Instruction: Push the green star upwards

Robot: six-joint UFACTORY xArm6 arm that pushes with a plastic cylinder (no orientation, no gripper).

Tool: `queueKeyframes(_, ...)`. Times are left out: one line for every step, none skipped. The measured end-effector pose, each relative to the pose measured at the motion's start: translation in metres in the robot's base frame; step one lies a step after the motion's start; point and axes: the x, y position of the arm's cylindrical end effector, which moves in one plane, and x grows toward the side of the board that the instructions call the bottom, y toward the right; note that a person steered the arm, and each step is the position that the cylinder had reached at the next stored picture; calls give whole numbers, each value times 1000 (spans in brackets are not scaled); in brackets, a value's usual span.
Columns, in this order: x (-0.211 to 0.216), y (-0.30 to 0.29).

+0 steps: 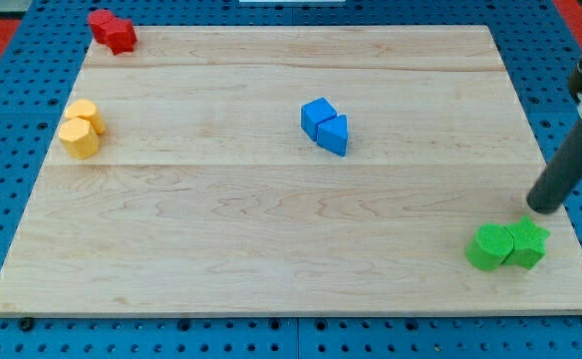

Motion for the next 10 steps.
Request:
queueKeyframes(33, 0)
queueKeyframes(63, 0)
queueKeyframes(91, 0)
queueKeyframes(97, -8)
queueKeyframes(85, -19)
queueKeyframes(71, -27)
queueKeyframes(71, -30)
queueKeyframes(71, -28)
queueKeyframes(67, -28)
queueKeyframes(43, -15)
